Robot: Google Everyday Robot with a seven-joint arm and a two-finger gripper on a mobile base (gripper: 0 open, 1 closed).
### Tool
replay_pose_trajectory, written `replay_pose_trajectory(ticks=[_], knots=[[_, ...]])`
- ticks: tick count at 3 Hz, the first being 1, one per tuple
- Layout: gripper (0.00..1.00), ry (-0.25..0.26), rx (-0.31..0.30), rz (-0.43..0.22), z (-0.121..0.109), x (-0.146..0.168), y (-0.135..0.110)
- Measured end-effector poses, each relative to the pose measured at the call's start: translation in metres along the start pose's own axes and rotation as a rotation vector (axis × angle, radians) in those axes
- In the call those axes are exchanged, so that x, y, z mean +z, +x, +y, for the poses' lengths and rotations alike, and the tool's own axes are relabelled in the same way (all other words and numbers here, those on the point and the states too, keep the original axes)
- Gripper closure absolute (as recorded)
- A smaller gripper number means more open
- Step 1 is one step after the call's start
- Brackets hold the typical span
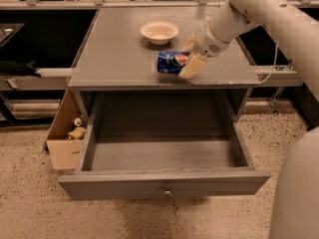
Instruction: Place pepsi can into top drawer
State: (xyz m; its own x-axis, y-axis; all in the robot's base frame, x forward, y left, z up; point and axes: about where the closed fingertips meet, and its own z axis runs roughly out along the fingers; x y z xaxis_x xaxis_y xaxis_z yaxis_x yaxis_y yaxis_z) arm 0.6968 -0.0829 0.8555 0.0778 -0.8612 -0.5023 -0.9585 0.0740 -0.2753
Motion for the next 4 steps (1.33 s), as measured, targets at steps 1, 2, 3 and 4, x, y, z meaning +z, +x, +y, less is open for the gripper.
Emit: replay_pose_trajectory(ticks=[1,2,3,4], knots=[[1.00,-0.029,-0.052,-0.046,0.043,-0.020,-0.034],[1.00,-0.028,-0.052,-0.046,0.042,-0.020,-0.033],[1.00,-0.055,-0.066,-0.041,0.066,-0.013,-0.038],[1.00,-0.090,-0.076,-0.049,0.115,-0.003,-0.050]])
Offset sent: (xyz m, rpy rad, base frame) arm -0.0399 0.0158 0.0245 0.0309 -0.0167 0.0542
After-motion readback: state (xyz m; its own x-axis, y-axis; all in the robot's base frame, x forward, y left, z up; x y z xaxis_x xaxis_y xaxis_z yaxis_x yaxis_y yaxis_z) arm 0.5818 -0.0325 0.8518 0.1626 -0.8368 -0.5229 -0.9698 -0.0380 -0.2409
